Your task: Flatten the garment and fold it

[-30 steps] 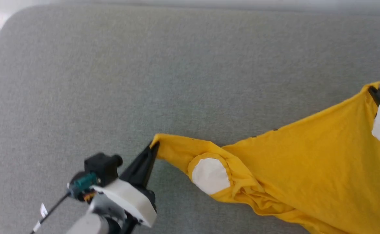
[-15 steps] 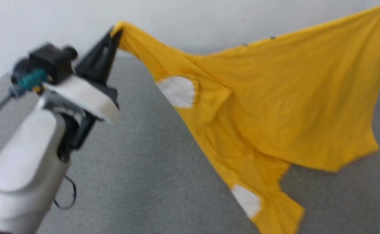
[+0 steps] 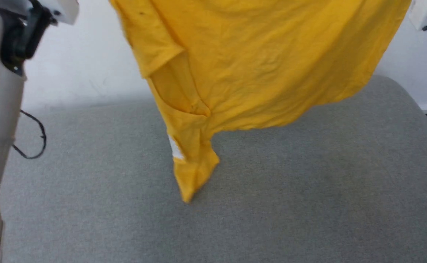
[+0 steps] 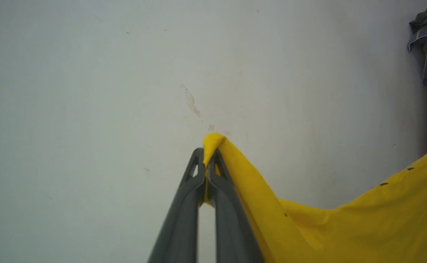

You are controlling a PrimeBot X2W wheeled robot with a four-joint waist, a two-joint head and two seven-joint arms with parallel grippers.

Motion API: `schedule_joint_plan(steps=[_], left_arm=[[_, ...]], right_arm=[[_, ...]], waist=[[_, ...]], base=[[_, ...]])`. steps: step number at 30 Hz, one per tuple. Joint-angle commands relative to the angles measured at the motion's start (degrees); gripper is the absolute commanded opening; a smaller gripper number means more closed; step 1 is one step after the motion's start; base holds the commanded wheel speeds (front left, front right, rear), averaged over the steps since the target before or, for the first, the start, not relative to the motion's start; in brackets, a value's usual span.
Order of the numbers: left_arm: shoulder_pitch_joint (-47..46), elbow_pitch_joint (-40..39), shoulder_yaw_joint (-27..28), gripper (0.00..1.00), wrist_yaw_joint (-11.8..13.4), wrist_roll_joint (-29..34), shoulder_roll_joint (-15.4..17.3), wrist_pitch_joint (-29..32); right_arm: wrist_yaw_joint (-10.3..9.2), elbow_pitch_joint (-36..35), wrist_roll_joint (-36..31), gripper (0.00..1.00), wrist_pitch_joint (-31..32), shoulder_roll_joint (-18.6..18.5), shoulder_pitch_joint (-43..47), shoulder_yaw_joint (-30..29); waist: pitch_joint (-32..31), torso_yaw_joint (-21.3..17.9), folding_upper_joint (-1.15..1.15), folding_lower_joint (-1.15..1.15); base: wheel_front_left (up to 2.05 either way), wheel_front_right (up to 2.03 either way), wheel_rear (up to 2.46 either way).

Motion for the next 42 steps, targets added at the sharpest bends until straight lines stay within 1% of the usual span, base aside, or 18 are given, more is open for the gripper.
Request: schedule_joint_plan(steps=[1,5,9,12,17,20,23,26,30,35,42], left_arm=[[-2.09,1.51,-0.45,0.0,-0.74,0.23,0.66,1.42],[-5.11,3.22,-1.8,0.0,-1.97,-0.32,1.15,4.75],[-6.7,3.18,-2.37,0.0,-2.44,-1.42,1.63,7.78],[-8.65,1.79,-2.91,0.0,-2.54,-0.84,2.61,9.64],[-15.54,-0.29,-3.84,0.0,-2.11,2.09,2.57,10.35],[-21.16,-0.62,-4.15,0.0,-1.51,4.92,2.47,9.03],[-26.85,0.14,-4.61,0.0,-1.33,8.04,2.33,6.27],[-31.69,1.86,-4.78,0.0,-1.12,10.27,1.85,3.21],[-35.78,4.35,-4.98,0.0,-1.06,11.87,1.31,-0.18],[-38.38,6.76,-5.44,0.0,-1.45,12.58,0.38,-4.8],[-37.79,9.27,-6.8,0.0,-2.49,11.68,-0.18,-8.89]], right_arm=[[-0.06,1.12,-0.09,0.0,0.06,0.08,-1.95,0.84],[-0.06,3.41,0.79,0.0,1.17,-0.03,-4.57,2.9],[-0.06,4.28,2.76,0.0,3.09,-0.76,-6.25,4.71],[-0.06,4.1,4.26,0.0,4.16,-1.54,-8.07,5.1],[-0.06,4.43,4.52,0.0,4.35,-2.66,-13.06,4.71],[-0.06,5.0,3.98,0.0,3.17,-2.39,-17.49,3.74],[-0.06,6.63,2.46,0.0,0.67,-1.41,-22.28,2.4],[-0.06,8.92,0.64,0.0,-2.17,-0.39,-26.51,1.34],[-0.06,12.0,-1.41,0.0,-5.72,0.79,-30.39,0.59],[-0.06,14.97,-2.29,0.0,-9.47,1.21,-33.0,1.37],[-0.06,18.14,-1.09,0.0,-12.7,0.79,-33.48,4.19]], waist=[[-2.18,-2.2,0.0,0.01],[-2.24,-2.89,0.0,0.01],[0.07,-3.31,0.0,0.01],[4.25,-3.68,0.0,0.01],[12.93,-3.95,0.0,0.01],[18.26,-4.5,0.0,0.01],[22.69,-5.05,0.0,0.01],[26.23,-5.14,0.0,0.01],[30.07,-4.61,0.0,0.01],[34.75,-3.15,0.0,0.01],[39.61,-1.66,0.0,0.01]], base=[[0.0,0.0,0.0],[0.0,0.0,0.0],[0.0,0.0,0.0],[0.0,0.0,0.0],[0.0,0.0,0.0],[0.0,0.0,0.0],[0.0,0.0,0.0],[0.0,0.0,0.0],[0.0,0.0,0.0],[0.0,0.0,0.0],[0.0,0.0,0.0]])
